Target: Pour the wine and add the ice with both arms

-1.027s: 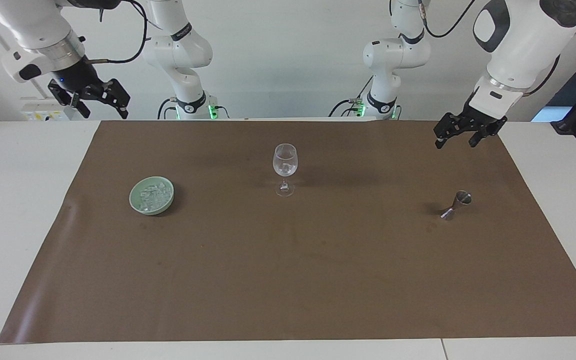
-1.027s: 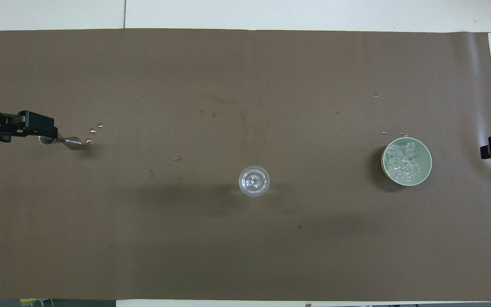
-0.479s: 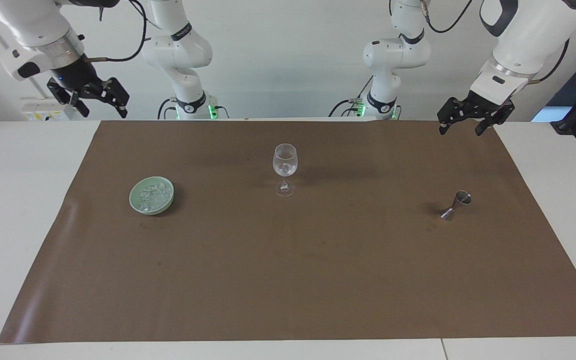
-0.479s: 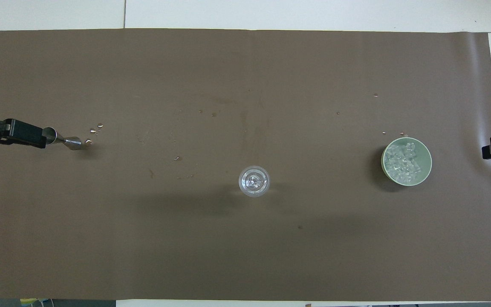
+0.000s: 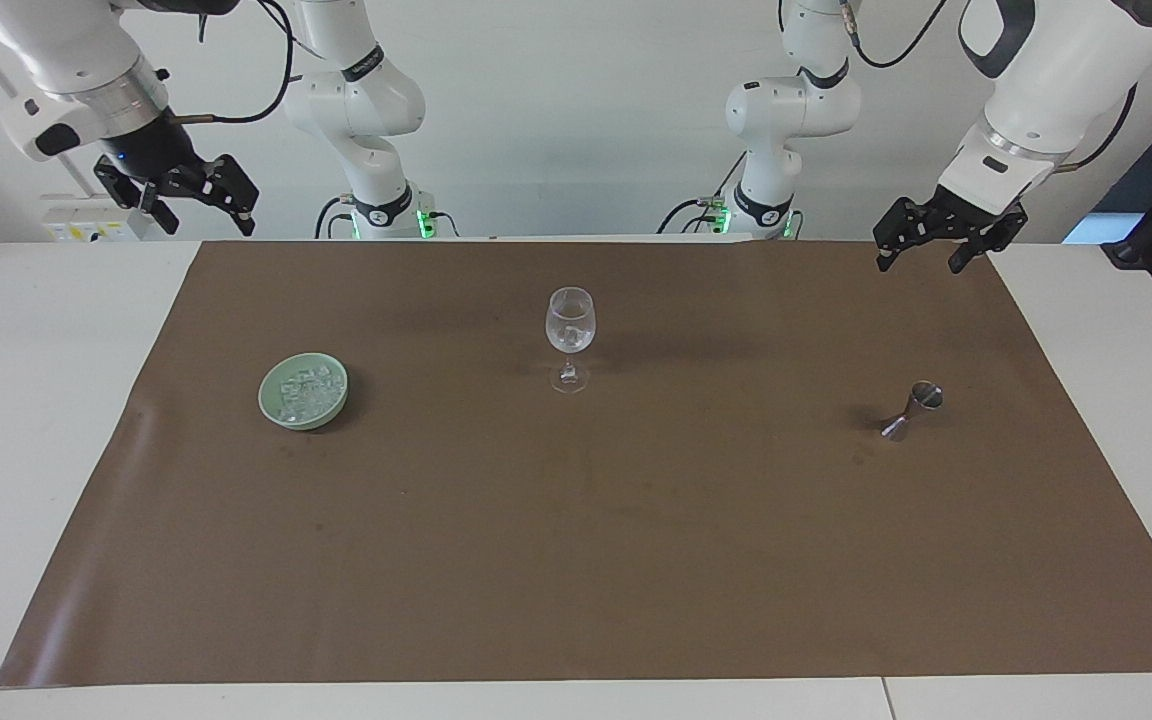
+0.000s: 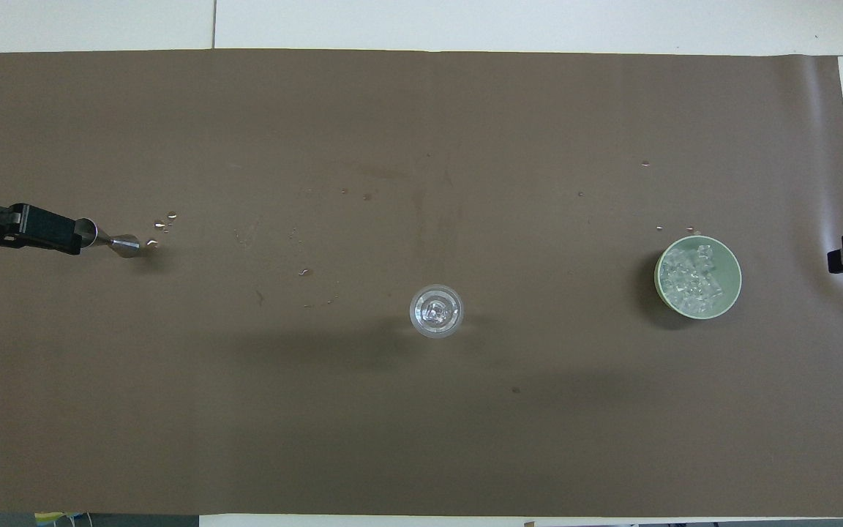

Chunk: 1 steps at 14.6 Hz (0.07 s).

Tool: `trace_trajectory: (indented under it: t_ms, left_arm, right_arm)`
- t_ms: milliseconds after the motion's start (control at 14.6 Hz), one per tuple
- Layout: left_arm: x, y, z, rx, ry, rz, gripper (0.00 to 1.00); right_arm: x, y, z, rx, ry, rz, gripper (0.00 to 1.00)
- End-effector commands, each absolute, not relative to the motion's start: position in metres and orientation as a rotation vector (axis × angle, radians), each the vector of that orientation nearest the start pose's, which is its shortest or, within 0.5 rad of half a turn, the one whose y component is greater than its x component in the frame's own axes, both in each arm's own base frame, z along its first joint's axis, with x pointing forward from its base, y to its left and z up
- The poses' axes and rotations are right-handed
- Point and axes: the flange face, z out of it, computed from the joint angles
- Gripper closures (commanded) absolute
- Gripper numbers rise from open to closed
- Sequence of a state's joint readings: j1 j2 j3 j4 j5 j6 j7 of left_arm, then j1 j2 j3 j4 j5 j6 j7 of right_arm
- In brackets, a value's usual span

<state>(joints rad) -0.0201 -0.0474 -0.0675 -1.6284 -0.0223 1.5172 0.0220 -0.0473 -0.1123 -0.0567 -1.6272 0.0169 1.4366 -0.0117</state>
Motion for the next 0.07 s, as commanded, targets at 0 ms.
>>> trace_trajectory:
  t_ms: [0]
  left_arm:
    - [0.532,-0.0504,0.6206,-3.134,0.219,0.116,0.0]
  right_arm:
    - [0.4974,-0.0576,0.6475,-3.111,0.109,0.098,0.0]
